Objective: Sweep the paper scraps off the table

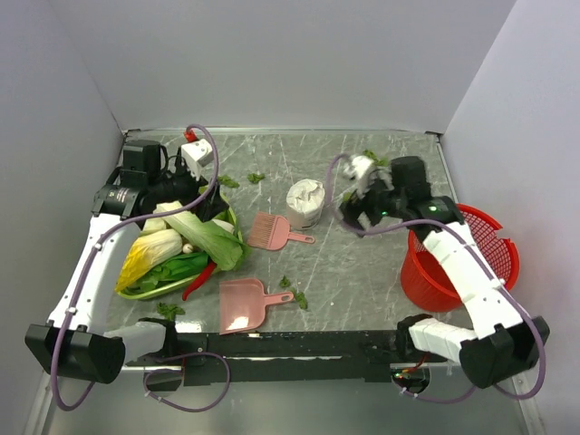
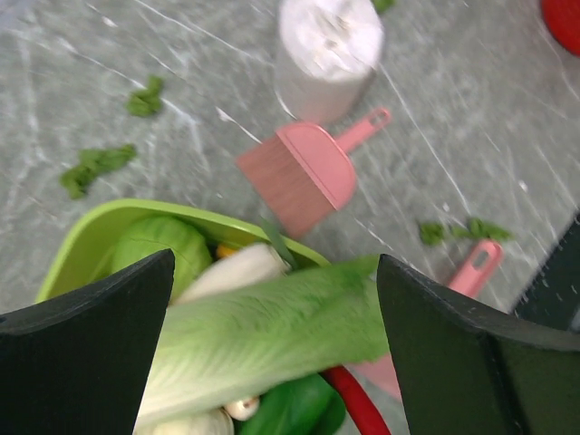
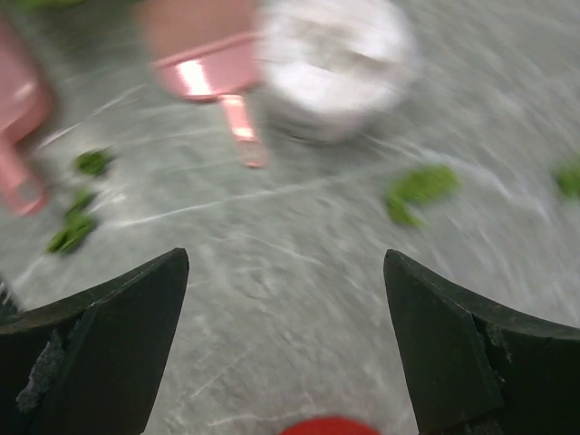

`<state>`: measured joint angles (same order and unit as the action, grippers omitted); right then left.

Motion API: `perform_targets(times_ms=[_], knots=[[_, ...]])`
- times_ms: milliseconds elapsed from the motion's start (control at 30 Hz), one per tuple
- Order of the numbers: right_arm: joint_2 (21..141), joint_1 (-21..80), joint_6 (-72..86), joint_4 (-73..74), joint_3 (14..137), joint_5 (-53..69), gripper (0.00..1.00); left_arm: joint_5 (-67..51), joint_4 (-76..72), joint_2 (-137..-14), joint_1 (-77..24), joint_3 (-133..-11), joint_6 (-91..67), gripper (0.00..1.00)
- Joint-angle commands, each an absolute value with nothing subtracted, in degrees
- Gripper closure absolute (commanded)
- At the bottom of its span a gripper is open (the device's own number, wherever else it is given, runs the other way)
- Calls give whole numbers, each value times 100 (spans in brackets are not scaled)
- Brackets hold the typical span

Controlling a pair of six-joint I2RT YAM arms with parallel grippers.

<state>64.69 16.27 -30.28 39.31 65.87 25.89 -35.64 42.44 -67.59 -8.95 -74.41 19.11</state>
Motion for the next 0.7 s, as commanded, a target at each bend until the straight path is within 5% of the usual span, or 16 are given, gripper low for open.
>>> perform_targets(times_ms=[0,300,667], knots=[[6829,2582,-4297,4597,6821,3445,7,-3991,5194,-6566,-949,-7673,2504,4],[8120,3830,-3763,3255,6829,3262,23,-2831,5440,-5872,-1002,-7374,2926,4],[9922,3788,-3867,3146,7655,2927,49,-2628,5370,-5695,-993,-7145,2874,3]])
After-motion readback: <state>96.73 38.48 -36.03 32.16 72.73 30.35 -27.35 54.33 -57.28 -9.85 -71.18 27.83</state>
